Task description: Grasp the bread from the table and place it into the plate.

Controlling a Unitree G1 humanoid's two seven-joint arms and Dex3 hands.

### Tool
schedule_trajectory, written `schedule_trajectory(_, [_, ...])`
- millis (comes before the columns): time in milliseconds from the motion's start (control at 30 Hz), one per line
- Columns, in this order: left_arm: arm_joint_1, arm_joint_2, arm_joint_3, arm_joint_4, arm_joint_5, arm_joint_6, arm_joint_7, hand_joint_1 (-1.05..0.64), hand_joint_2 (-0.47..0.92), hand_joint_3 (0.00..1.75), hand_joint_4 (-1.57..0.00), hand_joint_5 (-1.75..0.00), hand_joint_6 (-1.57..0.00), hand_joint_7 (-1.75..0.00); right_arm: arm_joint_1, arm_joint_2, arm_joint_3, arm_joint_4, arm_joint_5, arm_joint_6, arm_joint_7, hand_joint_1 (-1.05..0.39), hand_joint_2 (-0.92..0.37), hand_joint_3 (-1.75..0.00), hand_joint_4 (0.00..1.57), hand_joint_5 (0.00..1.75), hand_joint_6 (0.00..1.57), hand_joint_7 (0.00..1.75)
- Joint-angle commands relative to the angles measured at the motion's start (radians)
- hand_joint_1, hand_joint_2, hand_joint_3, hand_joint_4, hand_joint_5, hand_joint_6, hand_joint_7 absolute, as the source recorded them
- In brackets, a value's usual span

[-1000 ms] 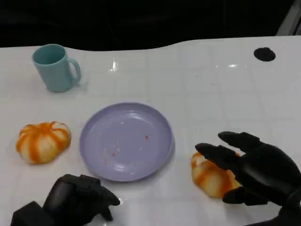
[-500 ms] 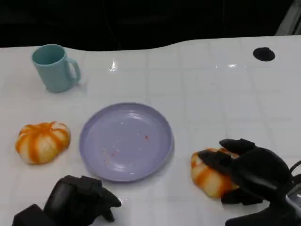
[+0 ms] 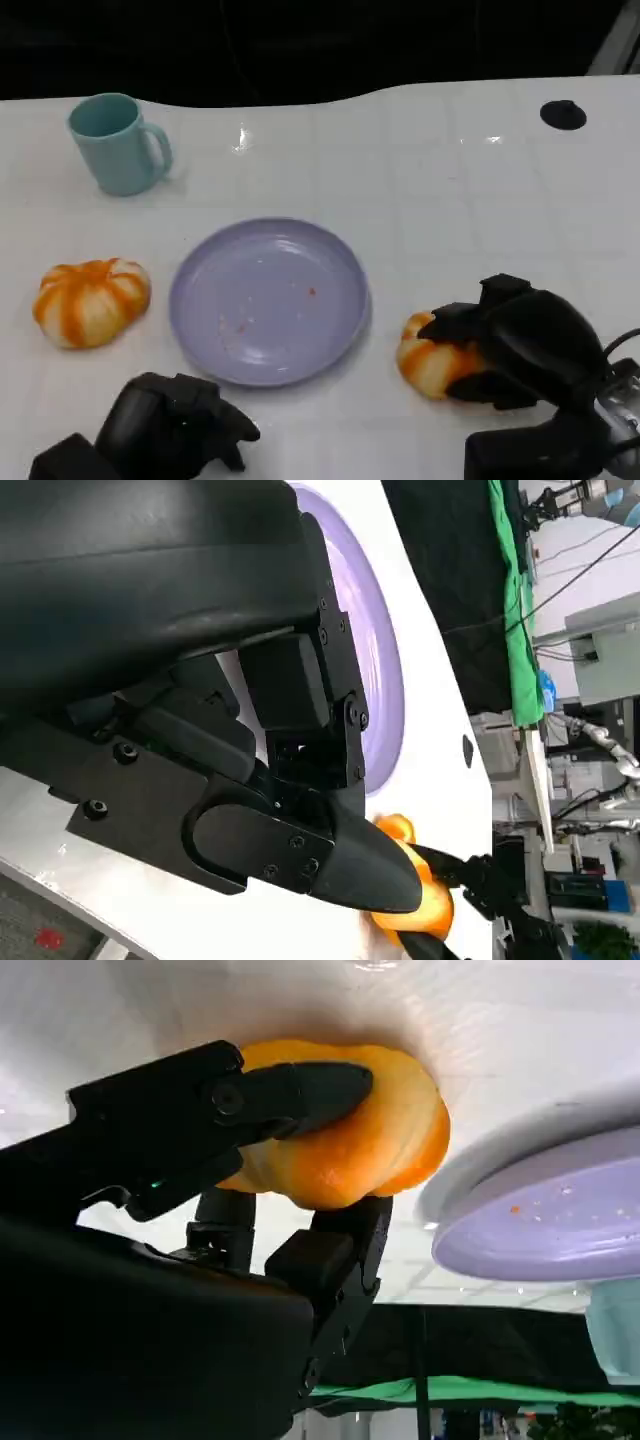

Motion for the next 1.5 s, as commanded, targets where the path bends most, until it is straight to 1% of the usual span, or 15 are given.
schedule_trajectory(33, [0.001, 0.013, 0.002, 0.005, 0.01, 0.003, 0.02, -1.05, 0.92, 0.15, -1.25, -1.11, -1.45, -0.46, -0.011, 0.017, -0.007, 0.057, 0.027, -0.037, -0.123, -0.25, -0.67, -0.82, 0.8, 1.75, 0.72, 1.42])
schedule_trajectory(133, [0.0, 0.012, 0.002, 0.003, 0.012, 0.01, 0.025, -1.05, 0.92, 0.15, -1.26, -1.11, -1.45, -0.47, -0.018, 0.028, -0.013, 0.089, 0.05, -0.079, -0.195, -0.22, -0.59, -0.9, 0.83, 1.75, 0.69, 1.57])
schedule_trajectory(233, [-0.001, 0.011, 0.002, 0.007, 0.008, 0.007, 0.022, -1.05, 0.92, 0.15, -1.26, -1.11, -1.45, -0.47, -0.031, 0.037, -0.018, 0.096, 0.059, -0.117, -0.259, -0.2, -0.51, -1.01, 0.88, 1.75, 0.76, 1.45])
schedule_trajectory(300, [-0.001, 0.012, 0.002, 0.008, 0.009, 0.006, 0.022, -1.05, 0.92, 0.15, -1.25, -1.11, -1.45, -0.47, -0.036, 0.043, -0.021, 0.09, 0.069, -0.127, -0.273, -0.19, -0.47, -1.07, 0.89, 1.75, 0.77, 1.47])
schedule_trajectory(467, [0.0, 0.013, 0.003, 0.009, 0.007, 0.005, 0.02, -1.05, 0.92, 0.15, -1.26, -1.11, -1.45, -0.47, -0.041, 0.069, -0.032, 0.053, 0.114, -0.148, -0.27, -0.19, -0.38, -1.22, 0.93, 1.75, 0.82, 1.44])
schedule_trajectory(567, [0.0, 0.013, 0.002, 0.01, 0.011, 0.004, 0.023, -1.05, 0.92, 0.15, -1.26, -1.11, -1.45, -0.47, -0.052, 0.09, -0.043, 0.054, 0.166, -0.194, -0.263, -0.14, -0.29, -1.33, 0.96, 1.75, 0.82, 1.52])
schedule_trajectory(667, [-0.001, 0.011, 0.003, 0.011, 0.009, 0.009, 0.021, -1.05, 0.92, 0.15, -1.26, -1.11, -1.45, -0.47, -0.079, 0.12, -0.046, 0.067, 0.209, -0.215, -0.234, -0.12, -0.21, -1.41, 0.98, 1.75, 0.77, 1.67])
schedule_trajectory(900, [-0.006, 0.01, 0.003, 0.022, 0.011, 0.005, 0.023, -1.05, 0.92, 0.14, -1.26, -1.11, -1.45, -0.47, -0.144, 0.177, -0.028, 0.102, 0.215, -0.225, -0.208, -0.06, -0.13, -1.57, 1.02, 1.75, 0.82, 1.66])
schedule_trajectory(967, [-0.008, 0.008, 0.004, 0.025, 0.005, 0.003, 0.015, -1.05, 0.92, 0.14, -1.26, -1.11, -1.45, -0.47, -0.175, 0.198, -0.016, 0.137, 0.208, -0.235, -0.209, -0.05, -0.12, -1.57, 1.02, 1.75, 0.82, 1.66])
schedule_trajectory(1033, [-0.009, 0.007, 0.004, 0.028, 0.002, -0.003, 0.009, -1.05, 0.92, 0.14, -1.26, -1.11, -1.44, -0.47, -0.204, 0.22, -0.004, 0.168, 0.202, -0.227, -0.202, -0.05, -0.15, -1.51, 1.01, 1.75, 0.81, 1.64])
schedule_trajectory(1100, [-0.01, 0.008, 0.004, 0.034, 0.003, -0.013, 0.006, -1.05, 0.92, 0.14, -1.26, -1.1, -1.44, -0.47, -0.232, 0.243, 0.006, 0.199, 0.2, -0.22, -0.195, -0.05, -0.2, -1.43, 0.99, 1.75, 0.9, 1.37])
schedule_trajectory(1167, [-0.01, 0.008, 0.004, 0.038, 0.004, -0.017, 0.006, -1.05, 0.92, 0.14, -1.25, -1.1, -1.43, -0.47, -0.264, 0.268, 0.017, 0.24, 0.195, -0.224, -0.202, -0.04, -0.22, -1.4, 0.99, 1.75, 0.94, 1.3])
schedule_trajectory(1233, [-0.011, 0.008, 0.005, 0.04, 0.001, -0.017, 0.003, -1.05, 0.92, 0.14, -1.25, -1.1, -1.43, -0.47, -0.292, 0.291, 0.028, 0.282, 0.194, -0.231, -0.208, -0.05, -0.26, -1.35, 0.98, 1.75, 0.94, 1.31])
schedule_trajectory(1400, [-0.009, 0.009, 0.004, 0.038, 0.002, -0.017, 0.004, -1.05, 0.92, 0.14, -1.25, -1.11, -1.43, -0.47, -0.352, 0.341, 0.046, 0.391, 0.194, -0.246, -0.231, -0.08, -0.38, -1.28, 0.94, 1.75, 0.84, 1.46])
schedule_trajectory(1500, [-0.009, 0.007, 0.004, 0.04, -0.005, -0.015, -0.002, -1.05, 0.92, 0.14, -1.25, -1.11, -1.44, -0.47, -0.386, 0.369, 0.048, 0.46, 0.205, -0.244, -0.229, -0.07, -0.4, -1.26, 0.9, 1.73, 0.82, 1.41])
